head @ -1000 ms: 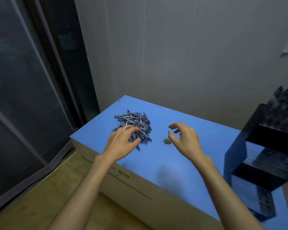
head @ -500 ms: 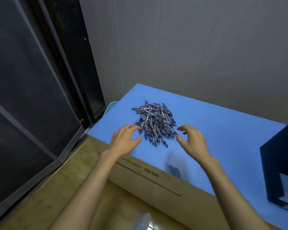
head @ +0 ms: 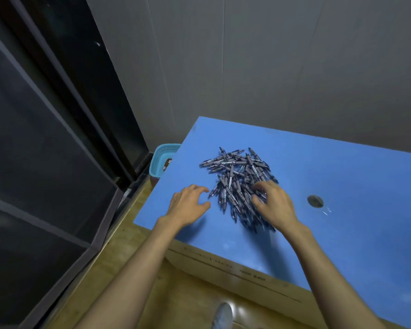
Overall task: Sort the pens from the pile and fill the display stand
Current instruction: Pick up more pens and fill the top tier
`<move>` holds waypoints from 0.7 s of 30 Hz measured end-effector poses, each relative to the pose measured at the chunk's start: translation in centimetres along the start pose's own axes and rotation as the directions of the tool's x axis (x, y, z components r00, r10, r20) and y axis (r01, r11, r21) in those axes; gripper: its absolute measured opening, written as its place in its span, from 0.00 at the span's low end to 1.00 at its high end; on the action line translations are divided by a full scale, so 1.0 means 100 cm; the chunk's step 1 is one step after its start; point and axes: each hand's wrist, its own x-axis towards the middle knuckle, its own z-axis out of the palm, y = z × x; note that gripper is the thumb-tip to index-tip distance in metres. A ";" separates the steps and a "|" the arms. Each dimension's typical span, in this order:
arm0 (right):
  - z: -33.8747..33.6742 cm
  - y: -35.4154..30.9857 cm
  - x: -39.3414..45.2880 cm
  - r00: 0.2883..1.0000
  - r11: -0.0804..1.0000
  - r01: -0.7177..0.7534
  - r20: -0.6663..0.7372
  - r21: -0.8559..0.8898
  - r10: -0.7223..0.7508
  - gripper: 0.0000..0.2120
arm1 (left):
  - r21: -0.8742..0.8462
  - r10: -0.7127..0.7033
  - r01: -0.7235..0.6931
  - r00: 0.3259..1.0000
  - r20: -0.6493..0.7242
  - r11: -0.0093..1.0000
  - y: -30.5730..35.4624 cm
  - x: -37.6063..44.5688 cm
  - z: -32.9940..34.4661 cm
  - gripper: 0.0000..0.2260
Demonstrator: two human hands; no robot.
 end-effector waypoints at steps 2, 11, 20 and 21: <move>0.005 -0.002 0.005 1.000 1.000 -0.021 -0.003 -0.017 0.021 0.13 | 0.002 0.009 -0.009 1.000 0.017 1.000 -0.008 0.015 0.003 0.20; 0.033 -0.007 0.020 0.988 0.988 -0.155 -0.023 0.006 0.155 0.13 | 0.010 0.002 -0.003 0.999 0.033 1.000 -0.045 0.081 0.013 0.18; 0.047 -0.023 0.038 0.956 0.960 -0.278 -0.086 0.023 0.279 0.11 | -0.036 0.007 -0.006 1.000 0.029 0.999 -0.077 0.163 0.011 0.21; 0.048 -0.023 0.039 0.952 0.956 -0.291 -0.093 0.026 0.292 0.11 | -0.044 0.016 -0.014 0.999 0.031 0.999 -0.078 0.171 0.011 0.22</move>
